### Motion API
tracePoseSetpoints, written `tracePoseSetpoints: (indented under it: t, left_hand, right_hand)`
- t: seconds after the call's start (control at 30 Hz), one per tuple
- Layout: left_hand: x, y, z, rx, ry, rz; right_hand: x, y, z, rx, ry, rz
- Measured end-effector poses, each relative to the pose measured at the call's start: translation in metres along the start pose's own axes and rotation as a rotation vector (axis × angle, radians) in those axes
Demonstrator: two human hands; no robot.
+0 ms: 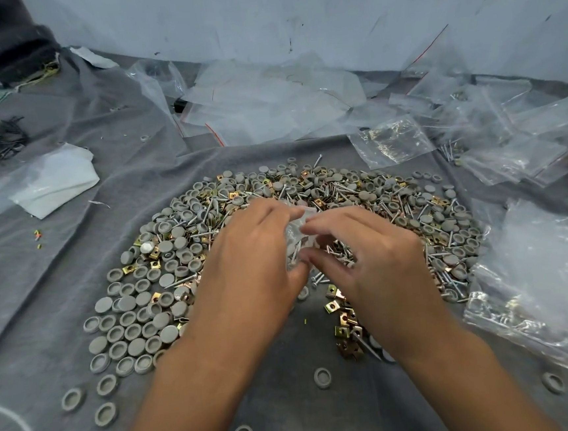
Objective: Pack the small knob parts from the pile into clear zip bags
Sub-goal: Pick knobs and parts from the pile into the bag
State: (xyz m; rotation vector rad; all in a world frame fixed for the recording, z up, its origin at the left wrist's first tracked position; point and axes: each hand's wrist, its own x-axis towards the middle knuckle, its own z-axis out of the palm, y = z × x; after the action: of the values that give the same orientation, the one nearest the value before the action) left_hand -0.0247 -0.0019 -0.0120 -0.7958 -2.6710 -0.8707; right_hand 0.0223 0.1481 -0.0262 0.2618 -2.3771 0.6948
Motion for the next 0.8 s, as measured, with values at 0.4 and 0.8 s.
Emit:
tracePoseSetpoints:
  t: [0.4,0.8]
  left_hand:
    - [0.005,-0.007,-0.009,-0.029,0.051,-0.085]
    - [0.004,-0.008,-0.009,-0.032,0.056,-0.088]
  right_hand:
    - [-0.002,0.028,-0.006,-0.308,-0.595,0.255]
    - [-0.002,0.019,0.002,-0.409,-0.611,0.164]
